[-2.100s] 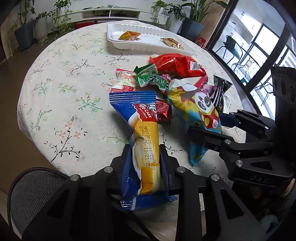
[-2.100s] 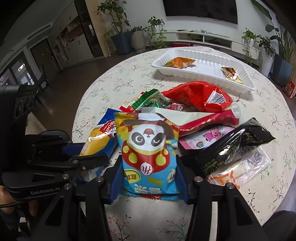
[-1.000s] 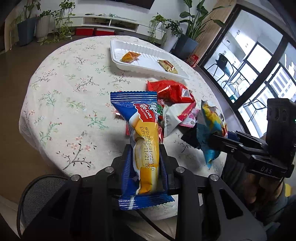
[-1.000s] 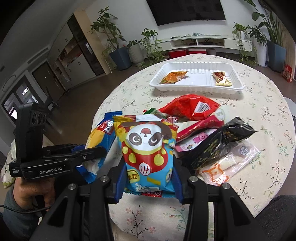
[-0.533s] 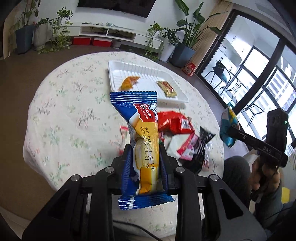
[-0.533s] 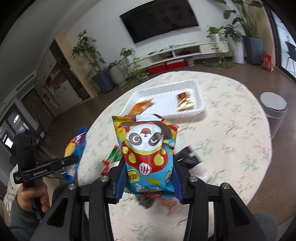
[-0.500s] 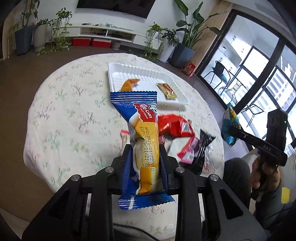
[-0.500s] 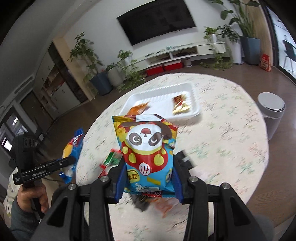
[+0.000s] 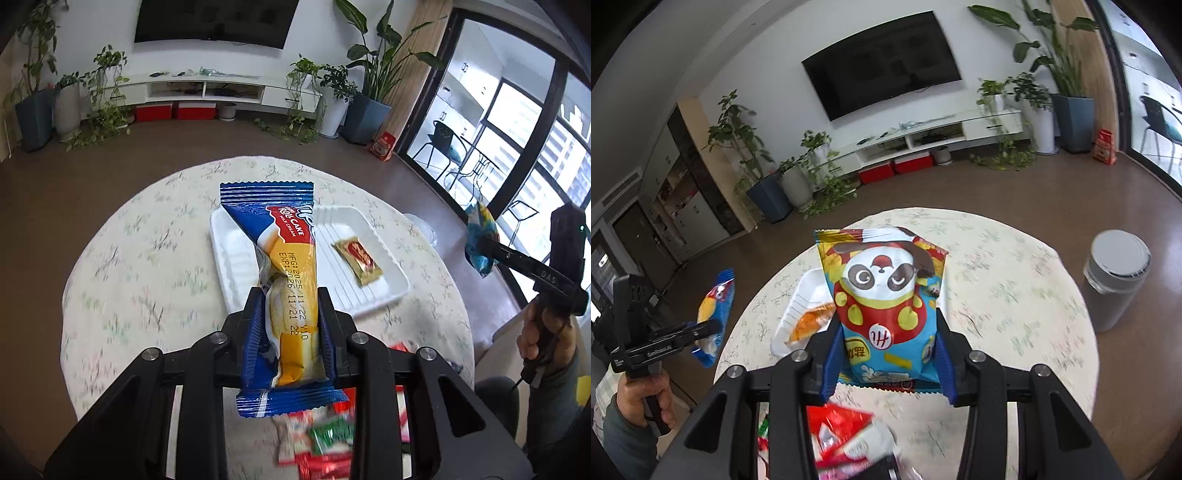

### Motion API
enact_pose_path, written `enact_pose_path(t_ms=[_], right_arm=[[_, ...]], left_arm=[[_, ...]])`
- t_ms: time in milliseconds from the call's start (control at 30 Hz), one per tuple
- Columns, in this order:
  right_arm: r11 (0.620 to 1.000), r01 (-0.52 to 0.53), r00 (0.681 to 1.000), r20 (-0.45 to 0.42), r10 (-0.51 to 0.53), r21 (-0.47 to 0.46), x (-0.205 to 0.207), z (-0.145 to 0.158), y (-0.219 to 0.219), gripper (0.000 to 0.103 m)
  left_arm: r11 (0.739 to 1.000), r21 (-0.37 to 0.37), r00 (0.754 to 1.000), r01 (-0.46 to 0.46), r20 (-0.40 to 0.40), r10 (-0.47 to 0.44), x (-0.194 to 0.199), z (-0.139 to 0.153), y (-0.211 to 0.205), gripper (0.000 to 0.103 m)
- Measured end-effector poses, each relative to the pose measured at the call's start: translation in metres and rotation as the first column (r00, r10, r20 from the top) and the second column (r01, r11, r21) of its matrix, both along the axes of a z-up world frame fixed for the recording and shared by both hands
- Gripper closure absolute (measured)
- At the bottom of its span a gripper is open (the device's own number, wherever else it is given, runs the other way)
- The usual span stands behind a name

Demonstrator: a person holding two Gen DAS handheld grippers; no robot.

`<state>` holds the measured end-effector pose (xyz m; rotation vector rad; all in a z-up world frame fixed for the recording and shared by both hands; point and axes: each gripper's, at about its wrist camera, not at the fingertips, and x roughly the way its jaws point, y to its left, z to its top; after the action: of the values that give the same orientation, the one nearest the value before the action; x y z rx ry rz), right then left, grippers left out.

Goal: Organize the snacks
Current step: 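Lift both held packets and carry them over the white tray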

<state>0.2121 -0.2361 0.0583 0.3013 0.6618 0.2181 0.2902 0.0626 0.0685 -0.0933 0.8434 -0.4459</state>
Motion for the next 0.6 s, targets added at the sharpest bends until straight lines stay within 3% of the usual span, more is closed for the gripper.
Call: enact_pose_path(t_ms=[300, 600], right_arm=[[0.991, -0.114, 0.99, -0.088, 0.108, -0.064, 0.1, -0.009, 0.045, 0.057], [0.983, -0.157, 0.968, -0.211, 0.134, -0.095, 0.126, -0.066, 0.061, 0.057]], left_arm=[[0.991, 0.117, 0.995, 0.061, -0.088, -0.051, 0.093, -0.037, -0.042, 0.077], [0.971, 0.2, 0.983, 0.129, -0.158, -0.098, 0.135, -0.08, -0.044, 0.077]])
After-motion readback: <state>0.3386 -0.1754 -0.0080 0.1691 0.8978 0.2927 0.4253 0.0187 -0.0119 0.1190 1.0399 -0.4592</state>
